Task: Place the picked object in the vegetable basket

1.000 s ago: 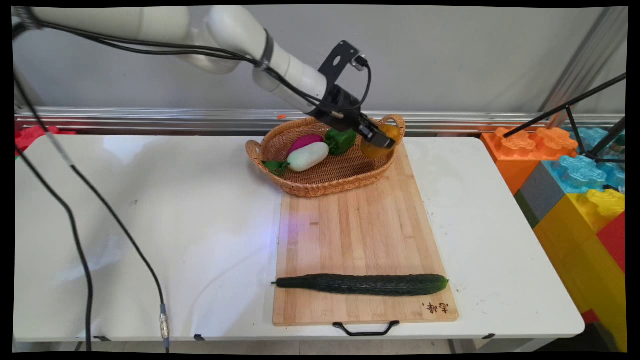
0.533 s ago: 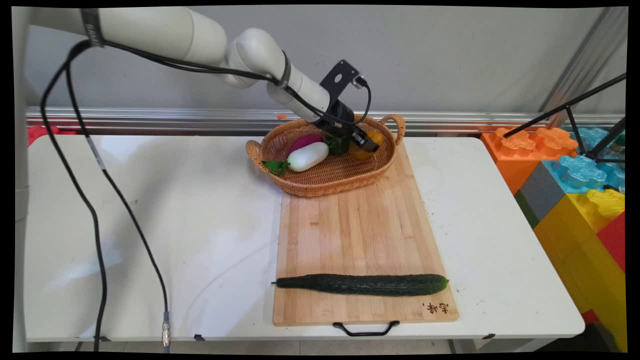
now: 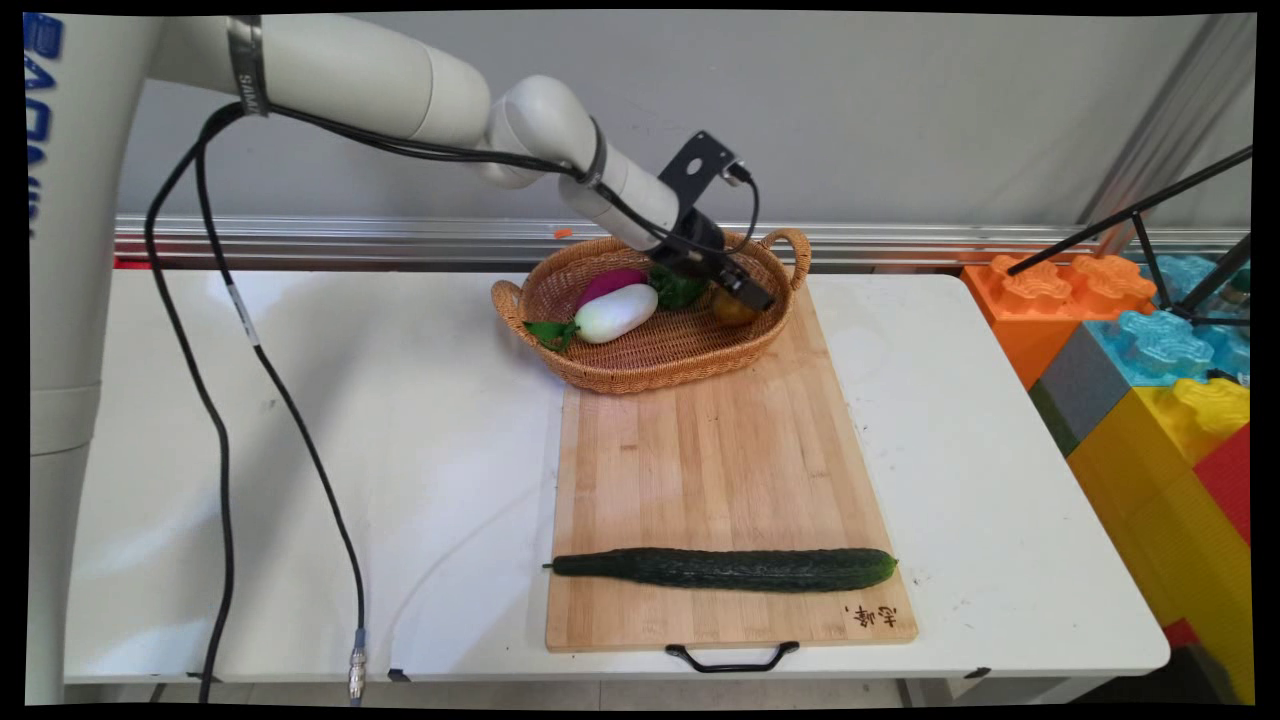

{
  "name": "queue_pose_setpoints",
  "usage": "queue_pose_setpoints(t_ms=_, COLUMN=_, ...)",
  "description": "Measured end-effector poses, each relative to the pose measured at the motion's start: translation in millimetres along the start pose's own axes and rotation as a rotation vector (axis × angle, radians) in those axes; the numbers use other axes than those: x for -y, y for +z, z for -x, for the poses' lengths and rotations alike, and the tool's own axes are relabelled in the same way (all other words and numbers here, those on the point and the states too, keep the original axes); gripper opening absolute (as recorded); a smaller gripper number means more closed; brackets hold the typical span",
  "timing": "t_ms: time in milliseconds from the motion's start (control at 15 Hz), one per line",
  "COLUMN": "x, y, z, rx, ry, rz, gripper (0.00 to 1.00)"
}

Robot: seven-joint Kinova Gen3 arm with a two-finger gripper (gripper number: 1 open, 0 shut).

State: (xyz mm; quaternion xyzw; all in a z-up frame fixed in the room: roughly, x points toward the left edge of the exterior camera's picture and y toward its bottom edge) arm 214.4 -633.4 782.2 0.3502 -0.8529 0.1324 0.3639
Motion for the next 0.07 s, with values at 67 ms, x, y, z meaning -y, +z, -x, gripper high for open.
queue_pose_setpoints(t_ms=67, x=-3.0, y=-1.0, z=-5.9, rx=-0.006, ry=0.003, rz=0.009, gripper=1.0)
